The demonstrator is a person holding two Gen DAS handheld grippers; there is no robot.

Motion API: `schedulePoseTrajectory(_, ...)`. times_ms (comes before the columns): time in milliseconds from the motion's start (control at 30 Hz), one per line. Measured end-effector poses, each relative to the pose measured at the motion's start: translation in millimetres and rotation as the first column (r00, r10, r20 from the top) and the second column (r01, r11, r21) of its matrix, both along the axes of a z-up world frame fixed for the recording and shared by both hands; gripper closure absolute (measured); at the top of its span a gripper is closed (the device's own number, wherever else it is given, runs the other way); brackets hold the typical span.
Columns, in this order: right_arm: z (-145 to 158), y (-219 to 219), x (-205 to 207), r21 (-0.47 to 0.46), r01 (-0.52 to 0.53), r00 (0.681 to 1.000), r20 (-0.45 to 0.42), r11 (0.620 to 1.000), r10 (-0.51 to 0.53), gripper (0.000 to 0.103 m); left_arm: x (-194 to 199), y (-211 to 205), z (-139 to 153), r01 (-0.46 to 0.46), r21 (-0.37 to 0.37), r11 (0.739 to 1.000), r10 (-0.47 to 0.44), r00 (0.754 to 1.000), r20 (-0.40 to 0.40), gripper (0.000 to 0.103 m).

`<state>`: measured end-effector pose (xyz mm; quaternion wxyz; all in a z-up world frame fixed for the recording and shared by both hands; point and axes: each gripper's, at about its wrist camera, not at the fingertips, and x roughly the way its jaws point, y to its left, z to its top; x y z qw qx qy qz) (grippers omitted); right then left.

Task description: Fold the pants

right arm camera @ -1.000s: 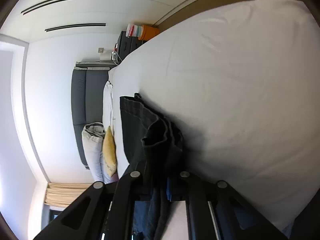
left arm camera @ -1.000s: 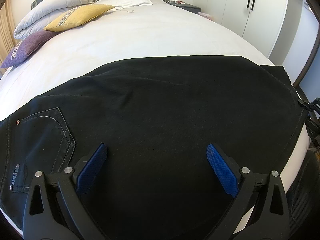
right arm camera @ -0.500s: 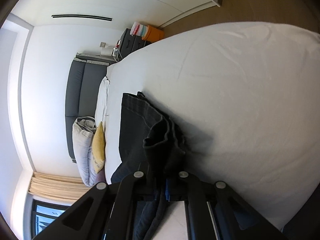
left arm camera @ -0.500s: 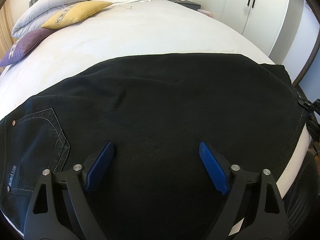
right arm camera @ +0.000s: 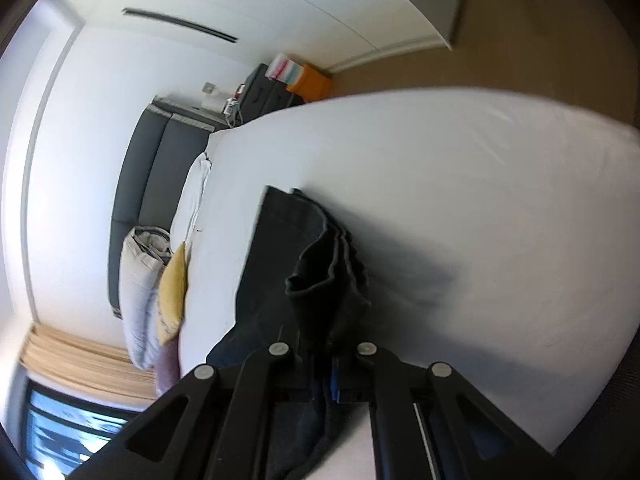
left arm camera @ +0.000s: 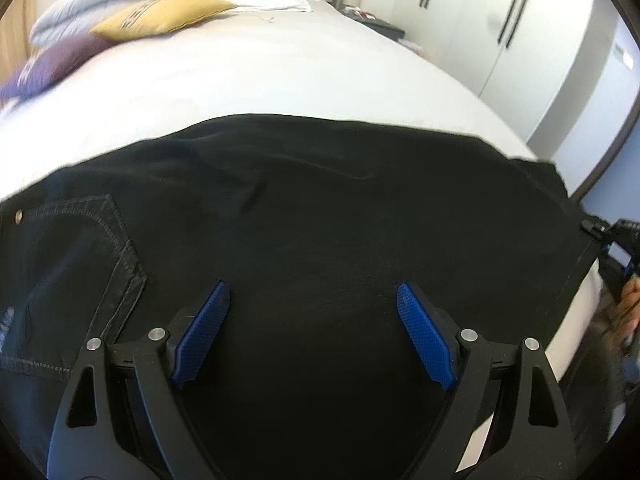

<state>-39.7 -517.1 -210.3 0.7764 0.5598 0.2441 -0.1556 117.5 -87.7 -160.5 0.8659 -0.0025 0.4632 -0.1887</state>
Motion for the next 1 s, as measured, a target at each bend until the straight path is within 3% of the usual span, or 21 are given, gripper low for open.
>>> schedulePoseTrajectory(200, 51.1, 39.4, 23.7, -0.188, -0.081, 0.997, -0.009, 0.979, 0.081, 0.098, 2.5, 41.2, 11.3, -0.077, -0.131, 0.988, 0.074, 0.997, -0.030, 0.017)
schedulePoseTrajectory(267, 76.4, 71.5, 42.9, -0.312, -0.177, 0.984, -0.035, 0.934, 0.175, 0.097, 3.4, 62.9, 11.8, -0.115, -0.185, 0.976, 0.108, 0.993, -0.052, 0.017)
schedulePoseTrajectory(333, 96.3, 122.3, 66.3, -0.431, -0.313, 0.948, -0.085, 0.846, 0.308, 0.097, 4.1, 83.1, 12.2, -0.138, -0.251, 0.958, 0.121, 0.989, -0.080, 0.017)
schedulePoseTrajectory(367, 102.5, 163.0, 80.3, -0.492, -0.406, 0.908, -0.124, 0.770, 0.400, 0.097, 4.0, 90.6, 13.1, -0.147, -0.269, 0.952, 0.129, 0.988, -0.084, 0.017)
schedulePoseTrajectory(400, 103.2, 188.5, 87.7, -0.519, -0.459, 0.879, -0.149, 0.721, 0.452, 0.097, 3.4, 97.6, 14.3, -0.157, -0.282, 0.946, 0.139, 0.987, -0.085, 0.017)
schedulePoseTrajectory(500, 85.3, 291.5, 109.0, -0.582, -0.652, 0.722, -0.283, 0.485, 0.632, 0.098, 5.5, 108.0, 14.8, -0.168, -0.304, 0.938, 0.146, 0.985, -0.093, 0.017)
schedulePoseTrajectory(567, 60.8, 335.2, 115.9, -0.577, -0.732, 0.629, -0.365, 0.363, 0.686, 0.098, 8.3, 108.8, 12.8, -0.169, -0.309, 0.936, 0.145, 0.984, -0.101, 0.017)
schedulePoseTrajectory(600, 48.9, 348.3, 117.3, -0.566, -0.756, 0.601, -0.400, 0.330, 0.692, 0.097, 9.9, 109.1, 12.6, -0.170, -0.310, 0.935, 0.144, 0.984, -0.103, 0.016)
schedulePoseTrajectory(633, 41.9, 355.2, 118.0, -0.560, -0.764, 0.595, -0.417, 0.322, 0.687, 0.097, 12.2, 108.8, 12.4, -0.169, -0.316, 0.934, 0.141, 0.984, -0.107, 0.016)
schedulePoseTrajectory(733, 39.2, 351.2, 115.1, -0.547, -0.762, 0.600, -0.398, 0.346, 0.694, 0.097, 19.4, 112.2, 9.7, -0.180, -0.366, 0.913, 0.136, 0.980, -0.142, 0.014)
schedulePoseTrajectory(1000, 52.4, 351.2, 108.3, -0.602, -0.727, 0.619, -0.368, 0.330, 0.693, 0.097, 52.4, 90.5, 13.2, -0.154, -0.464, 0.872, 0.022, 0.960, -0.278, 0.013)
